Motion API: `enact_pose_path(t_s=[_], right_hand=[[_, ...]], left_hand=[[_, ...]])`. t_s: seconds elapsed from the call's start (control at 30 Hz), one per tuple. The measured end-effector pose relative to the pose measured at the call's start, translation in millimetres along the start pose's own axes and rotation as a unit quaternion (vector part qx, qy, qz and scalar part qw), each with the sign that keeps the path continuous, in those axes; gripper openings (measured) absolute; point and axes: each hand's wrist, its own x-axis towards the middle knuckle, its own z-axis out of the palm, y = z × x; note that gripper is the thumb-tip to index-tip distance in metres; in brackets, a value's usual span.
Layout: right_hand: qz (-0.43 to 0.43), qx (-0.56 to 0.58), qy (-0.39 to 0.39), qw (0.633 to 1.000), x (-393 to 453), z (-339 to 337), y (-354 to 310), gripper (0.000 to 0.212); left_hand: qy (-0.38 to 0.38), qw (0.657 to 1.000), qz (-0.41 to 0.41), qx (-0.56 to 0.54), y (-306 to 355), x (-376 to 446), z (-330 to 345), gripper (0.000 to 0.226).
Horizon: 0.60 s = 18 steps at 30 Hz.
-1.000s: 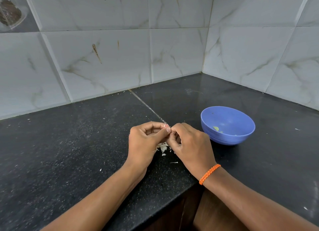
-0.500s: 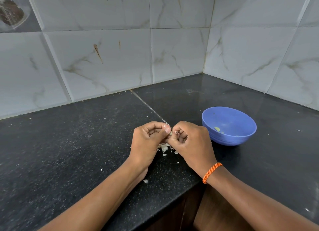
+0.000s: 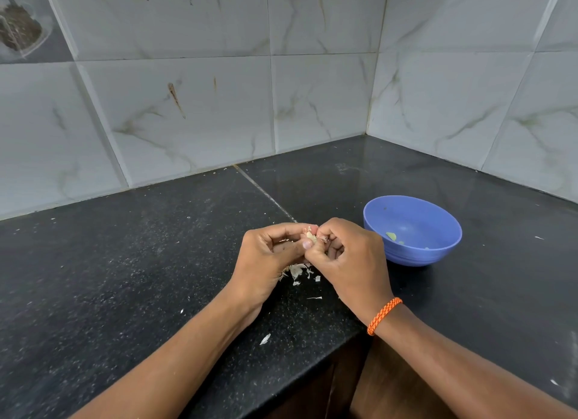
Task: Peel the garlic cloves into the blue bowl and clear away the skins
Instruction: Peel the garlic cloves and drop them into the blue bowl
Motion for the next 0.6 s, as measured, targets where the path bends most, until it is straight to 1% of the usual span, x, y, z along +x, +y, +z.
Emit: enact_pose_path(t_s=[0.3, 0.4, 0.53, 0.6], right_hand=[[-0.017, -0.022, 0.016, 0.999, -1.6, -1.9, -5.1, 0.021], [-0.016, -0.004, 0.011, 1.0, -1.7, -2.4, -5.3, 0.019], [0.003, 0.019, 0.016, 1.0, -0.1, -3.3, -2.6, 0.008], [0.016, 0.008, 0.008, 1.0, -0.3, -1.9, -1.4, 0.015]], left_hand=[[0.027, 1.0, 0.003, 0.011, -4.7, 4.4, -1.5, 0.021], [0.029, 1.0, -0.004, 0.001, -4.5, 5.1, -2.6, 0.019], [0.044, 0.999, -0.003, -0.015, -5.1, 5.6, -6.5, 0.02], [0.056, 0.998, 0.005, -0.011, -4.3, 6.2, -8.2, 0.022]])
